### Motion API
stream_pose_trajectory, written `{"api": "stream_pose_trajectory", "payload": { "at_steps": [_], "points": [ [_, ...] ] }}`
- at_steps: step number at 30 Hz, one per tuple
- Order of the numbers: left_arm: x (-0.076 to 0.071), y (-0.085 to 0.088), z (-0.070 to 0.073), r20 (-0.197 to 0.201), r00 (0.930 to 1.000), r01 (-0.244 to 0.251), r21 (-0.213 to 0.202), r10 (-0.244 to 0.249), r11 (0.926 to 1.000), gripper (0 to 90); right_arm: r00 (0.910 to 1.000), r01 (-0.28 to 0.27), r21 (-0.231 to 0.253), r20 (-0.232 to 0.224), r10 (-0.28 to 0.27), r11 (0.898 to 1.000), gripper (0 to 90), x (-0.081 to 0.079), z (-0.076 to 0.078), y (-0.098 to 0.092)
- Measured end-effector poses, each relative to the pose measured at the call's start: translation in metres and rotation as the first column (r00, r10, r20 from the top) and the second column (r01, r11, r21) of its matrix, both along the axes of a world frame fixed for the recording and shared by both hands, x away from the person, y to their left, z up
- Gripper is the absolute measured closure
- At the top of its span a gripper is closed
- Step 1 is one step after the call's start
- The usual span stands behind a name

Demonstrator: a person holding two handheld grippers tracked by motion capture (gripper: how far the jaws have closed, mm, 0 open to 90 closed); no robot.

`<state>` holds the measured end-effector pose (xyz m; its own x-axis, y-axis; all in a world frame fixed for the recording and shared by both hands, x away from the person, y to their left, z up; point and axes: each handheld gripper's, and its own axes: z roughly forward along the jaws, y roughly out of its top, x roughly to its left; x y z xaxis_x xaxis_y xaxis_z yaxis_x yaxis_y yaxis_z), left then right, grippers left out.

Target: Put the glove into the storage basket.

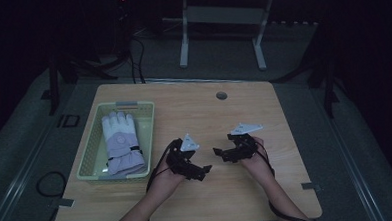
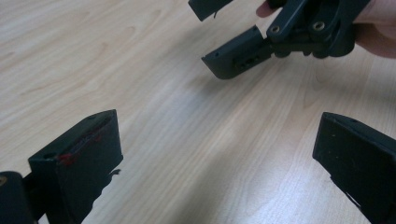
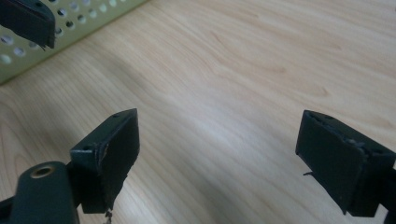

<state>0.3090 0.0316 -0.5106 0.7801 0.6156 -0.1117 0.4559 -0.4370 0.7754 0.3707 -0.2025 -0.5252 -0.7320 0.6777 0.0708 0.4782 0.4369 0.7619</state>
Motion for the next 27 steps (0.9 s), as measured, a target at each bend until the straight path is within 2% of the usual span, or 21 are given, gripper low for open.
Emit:
{"api": "stream_pose_trajectory", "payload": {
  "at_steps": [4,6,11,19,24,27],
  "points": [
    [-0.005,-0.006,-0.006,-0.006,0.9997,0.025,-0.003,-0.025,0.9997,1.5,1.0000,0.001,0.005,0.003,-0.001,1.000,13.6,-0.003,-0.003,-0.007],
    [-0.007,-0.007,-0.008,-0.013,0.9993,0.035,-0.005,-0.035,0.9994,1.5,1.0000,0.003,-0.010,0.010,-0.003,1.000,13.6,-0.007,-0.006,-0.012],
    [-0.014,-0.012,-0.015,-0.026,0.9977,0.062,-0.036,-0.063,0.9974,1.5,0.9997,-0.005,-0.009,0.026,0.005,1.000,13.5,-0.015,-0.008,-0.019],
    [-0.024,-0.016,-0.025,-0.025,0.9948,0.097,-0.055,-0.099,0.9937,1.5,0.9990,-0.011,-0.020,0.044,0.012,1.000,13.5,-0.029,-0.015,-0.029],
    [-0.030,-0.021,-0.034,-0.012,0.9901,0.139,-0.059,-0.140,0.9886,1.5,0.9994,-0.013,-0.023,0.033,0.014,1.000,13.5,-0.033,-0.021,-0.034],
    [-0.032,-0.024,-0.038,-0.011,0.9894,0.144,-0.065,-0.145,0.9875,1.5,0.9994,-0.015,-0.022,0.030,0.015,1.000,13.5,-0.036,-0.023,-0.036]
  ]
}}
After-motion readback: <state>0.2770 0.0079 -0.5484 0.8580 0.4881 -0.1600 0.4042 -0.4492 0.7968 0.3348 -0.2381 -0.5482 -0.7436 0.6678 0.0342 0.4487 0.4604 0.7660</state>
